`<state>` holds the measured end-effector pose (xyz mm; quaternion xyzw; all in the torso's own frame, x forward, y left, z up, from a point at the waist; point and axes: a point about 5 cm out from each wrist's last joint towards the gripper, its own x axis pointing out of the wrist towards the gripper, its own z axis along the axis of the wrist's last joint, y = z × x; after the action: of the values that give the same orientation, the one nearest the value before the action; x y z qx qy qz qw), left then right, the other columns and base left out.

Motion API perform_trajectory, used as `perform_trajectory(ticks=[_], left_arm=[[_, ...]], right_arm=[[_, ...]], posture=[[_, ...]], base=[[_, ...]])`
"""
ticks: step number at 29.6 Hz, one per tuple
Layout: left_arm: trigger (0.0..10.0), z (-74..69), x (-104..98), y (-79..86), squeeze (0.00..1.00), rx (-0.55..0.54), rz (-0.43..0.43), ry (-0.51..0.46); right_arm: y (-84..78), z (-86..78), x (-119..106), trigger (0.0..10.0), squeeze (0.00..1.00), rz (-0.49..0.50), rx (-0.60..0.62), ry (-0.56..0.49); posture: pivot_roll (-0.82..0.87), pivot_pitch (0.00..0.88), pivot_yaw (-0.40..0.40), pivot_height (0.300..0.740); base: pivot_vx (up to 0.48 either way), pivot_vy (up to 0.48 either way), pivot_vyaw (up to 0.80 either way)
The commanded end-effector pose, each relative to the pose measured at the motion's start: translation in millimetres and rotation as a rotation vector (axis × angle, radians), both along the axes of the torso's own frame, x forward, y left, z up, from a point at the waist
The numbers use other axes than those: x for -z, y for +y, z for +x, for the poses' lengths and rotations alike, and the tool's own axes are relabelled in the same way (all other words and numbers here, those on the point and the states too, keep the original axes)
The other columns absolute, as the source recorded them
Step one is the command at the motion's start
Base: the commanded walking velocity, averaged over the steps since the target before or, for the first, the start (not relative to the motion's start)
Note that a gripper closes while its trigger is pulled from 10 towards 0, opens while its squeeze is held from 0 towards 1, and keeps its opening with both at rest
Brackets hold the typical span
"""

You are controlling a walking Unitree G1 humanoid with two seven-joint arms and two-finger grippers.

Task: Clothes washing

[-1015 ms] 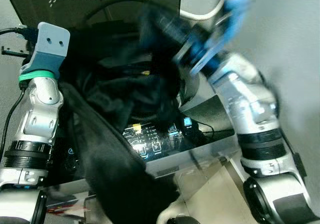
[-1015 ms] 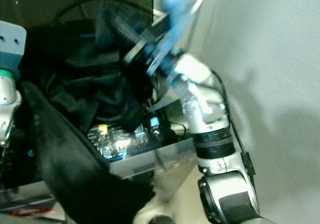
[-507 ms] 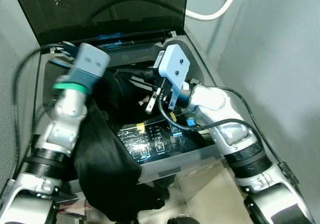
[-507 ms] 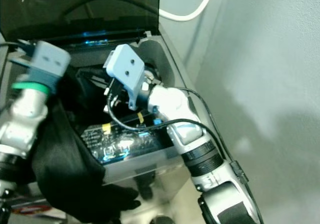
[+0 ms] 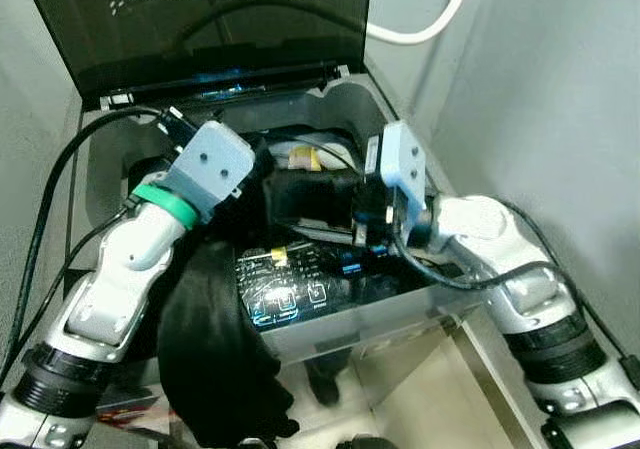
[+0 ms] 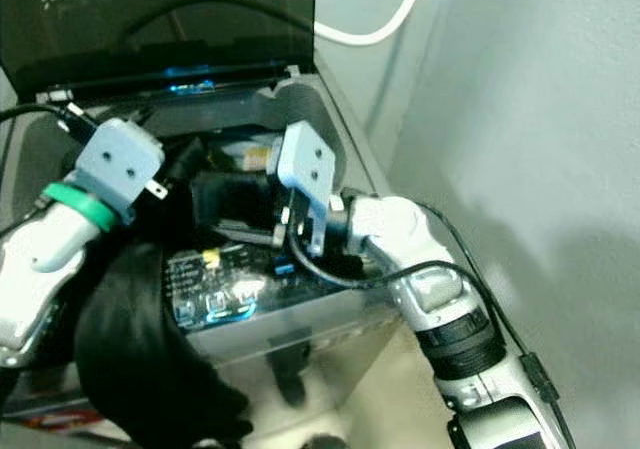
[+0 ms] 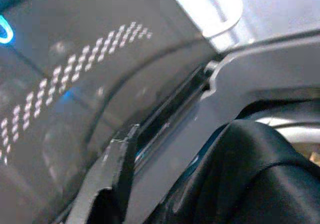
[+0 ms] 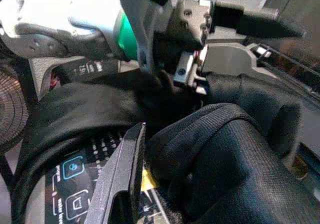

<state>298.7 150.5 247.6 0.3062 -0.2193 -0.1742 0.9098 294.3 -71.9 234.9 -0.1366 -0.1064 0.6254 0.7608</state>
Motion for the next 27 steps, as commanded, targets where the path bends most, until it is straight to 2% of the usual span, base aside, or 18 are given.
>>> perform_trajectory(ticks=[1,2,3,4,7,9,10,12,15,16,17,18,20,22,23,25,26,27], left_arm=[[10.0,-6.2,-1.1,0.6,1.0,0.028,0.021,-0.005],[10.0,-6.5,-2.6,4.1,0.0,0.007,0.032,-0.003],[10.0,-6.3,-3.7,6.7,0.0,-0.01,0.038,-0.003],[10.0,-6.3,-3.7,6.7,0.0,-0.01,0.038,-0.003],[10.0,4.6,-13.9,22.4,0.0,-0.137,-0.005,-0.036],[10.0,12.9,-21.7,35.3,0.0,-0.264,-0.034,-0.062],[10.0,12.9,-21.7,35.3,0.0,-0.264,-0.034,-0.062],[10.0,17.9,-26.8,46.3,0.0,-0.37,-0.053,-0.084],[10.0,18.9,-28.1,49.8,0.0,-0.4,-0.06,-0.09],[10.0,19.0,-30.2,58.4,0.0,-0.493,-0.051,-0.118],[10.0,19.0,-30.2,58.4,0.0,-0.493,-0.051,-0.118],[10.0,18.3,-31.8,64.3,0.0,-0.557,-0.042,-0.14],[10.0,18.3,-31.8,64.3,0.0,-0.557,-0.042,-0.14],[10.0,18.4,-30.4,70.2,0.0,-0.603,-0.067,-0.127],[10.0,18.4,-30.4,70.2,0.0,-0.603,-0.067,-0.127],[10.0,19.0,-28.1,64.5,0.0,-0.572,-0.077,-0.113],[10.0,19.0,-28.1,64.5,0.0,-0.572,-0.077,-0.113],[10.0,19.4,-27.8,60.5,0.0,-0.559,-0.084,-0.114]], right_arm=[[0.3,-3.0,3.2,10.0,0.0,-0.031,-0.02,0.007],[-4.5,-0.9,8.2,10.0,0.0,-0.109,-0.011,-0.016],[-8.1,0.7,11.7,10.0,0.0,-0.167,-0.003,-0.033],[-8.1,0.7,11.7,10.0,0.0,-0.167,-0.003,-0.033],[-16.8,13.5,13.6,10.0,0.0,-0.309,0.08,-0.152],[-23.9,24.0,6.0,10.0,0.0,-0.436,0.159,-0.291],[-23.9,24.0,6.0,10.0,0.0,-0.436,0.159,-0.291],[-29.9,32.7,-5.2,10.0,0.0,-0.509,0.23,-0.415],[-31.7,35.6,-10.3,10.0,0.0,-0.517,0.257,-0.452],[-34.8,39.4,-22.0,10.0,0.0,-0.497,0.311,-0.507],[-34.8,39.4,-22.0,10.0,0.0,-0.497,0.311,-0.507],[-38.6,43.6,-33.3,10.0,0.0,-0.48,0.371,-0.564],[-38.6,43.6,-33.3,10.0,0.0,-0.48,0.371,-0.564],[-45.5,48.0,-51.1,10.0,0.0,-0.457,0.445,-0.664],[-45.5,48.0,-51.1,10.0,0.0,-0.457,0.445,-0.664],[-47.5,48.2,-68.9,10.0,0.0,-0.377,0.481,-0.737],[-47.5,48.2,-68.9,10.0,0.0,-0.377,0.481,-0.737],[-44.6,45.9,-81.7,10.0,0.0,-0.236,0.484,-0.706]], posture=[[-0.03,0.0,0.059,0.74],[-0.02,0.0,0.061,0.74],[-0.02,0.0,0.061,0.74],[-0.02,0.0,0.061,0.74],[-0.03,0.0,0.062,0.74],[-0.04,0.0,0.064,0.74],[-0.04,0.0,0.064,0.74],[-0.04,0.0,0.064,0.74],[-0.04,0.0,0.064,0.74],[-0.04,0.0,0.065,0.74],[-0.04,0.0,0.065,0.74],[-0.04,0.0,0.065,0.74],[-0.04,0.0,0.065,0.74],[-0.04,0.0,0.065,0.74],[-0.04,0.0,0.065,0.74],[-0.04,0.0,0.065,0.74],[-0.04,0.0,0.065,0.74],[-0.04,0.0,0.064,0.74]], base=[[0.0,0.0,0.0],[0.0,0.0,0.0],[0.0,0.0,0.0],[0.0,0.0,0.0],[0.0,0.0,0.0],[0.0,0.0,0.0],[0.0,0.0,0.0],[0.0,0.0,0.0],[0.0,0.0,0.0],[0.0,0.0,0.0],[0.0,0.0,0.0],[0.0,0.0,0.0],[0.0,0.0,0.0],[0.0,0.0,0.0],[0.0,0.0,0.0],[0.0,0.0,0.0],[0.0,0.0,0.0],[0.0,0.0,0.0]])
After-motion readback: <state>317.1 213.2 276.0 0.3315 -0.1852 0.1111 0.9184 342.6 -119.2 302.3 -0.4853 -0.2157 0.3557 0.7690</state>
